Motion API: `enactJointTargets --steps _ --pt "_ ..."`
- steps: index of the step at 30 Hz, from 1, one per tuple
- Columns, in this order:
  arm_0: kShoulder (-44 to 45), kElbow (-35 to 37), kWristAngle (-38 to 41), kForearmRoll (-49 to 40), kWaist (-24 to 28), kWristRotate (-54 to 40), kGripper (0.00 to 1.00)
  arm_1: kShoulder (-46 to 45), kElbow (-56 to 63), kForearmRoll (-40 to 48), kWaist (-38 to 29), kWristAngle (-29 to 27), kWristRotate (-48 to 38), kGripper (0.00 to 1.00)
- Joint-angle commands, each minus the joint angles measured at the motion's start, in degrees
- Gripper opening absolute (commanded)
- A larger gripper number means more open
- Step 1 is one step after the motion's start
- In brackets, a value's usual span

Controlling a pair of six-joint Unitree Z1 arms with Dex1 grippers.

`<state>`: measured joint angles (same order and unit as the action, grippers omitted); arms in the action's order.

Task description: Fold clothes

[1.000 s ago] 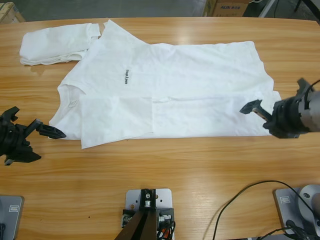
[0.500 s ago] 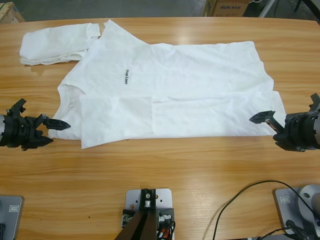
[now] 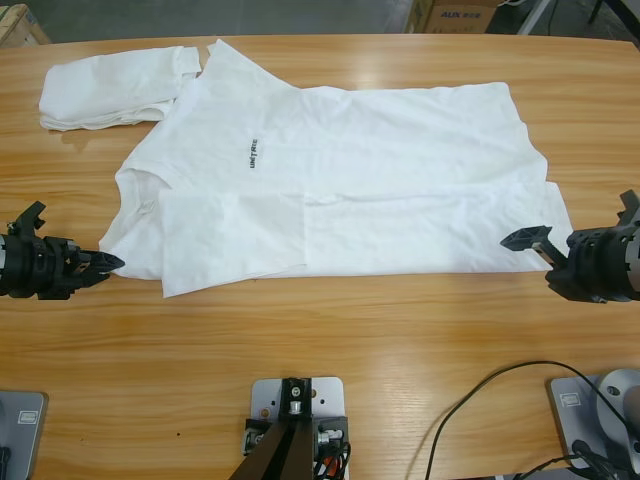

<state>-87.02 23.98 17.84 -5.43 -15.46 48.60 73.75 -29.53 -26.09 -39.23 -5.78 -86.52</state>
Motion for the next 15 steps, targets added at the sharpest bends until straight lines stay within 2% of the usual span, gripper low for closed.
enactJointTargets --steps 1,3,6,10,12,15 --pt "-1.09 0.73 -0.72 -3.76 1.22 -6.18 0.000 -1.24 9.26 11.11 3.51 -5.16 -8.05 0.917" --pt "-1.12 1.03 -1.23 -4.06 1.54 -6.69 0.000 -2.80 11.71 15.24 4.67 -5.72 -7.88 0.914" --pt "-1.60 1.42 -0.88 -5.06 1.66 -7.99 0.000 -4.53 12.15 15.14 4.99 -6.09 -7.96 0.912" --pt "-0.91 3.23 -0.35 -8.88 1.66 -9.03 0.000 -8.55 11.09 8.79 11.40 -6.71 -8.42 0.908" --pt "-0.89 3.56 -0.37 -9.44 1.66 -9.20 0.000 -8.02 9.97 5.36 14.34 -6.71 -10.72 0.908" --pt "-1.05 4.12 -0.35 -10.00 1.66 -9.22 0.000 -4.12 9.79 5.06 20.14 -4.93 -13.10 0.906"
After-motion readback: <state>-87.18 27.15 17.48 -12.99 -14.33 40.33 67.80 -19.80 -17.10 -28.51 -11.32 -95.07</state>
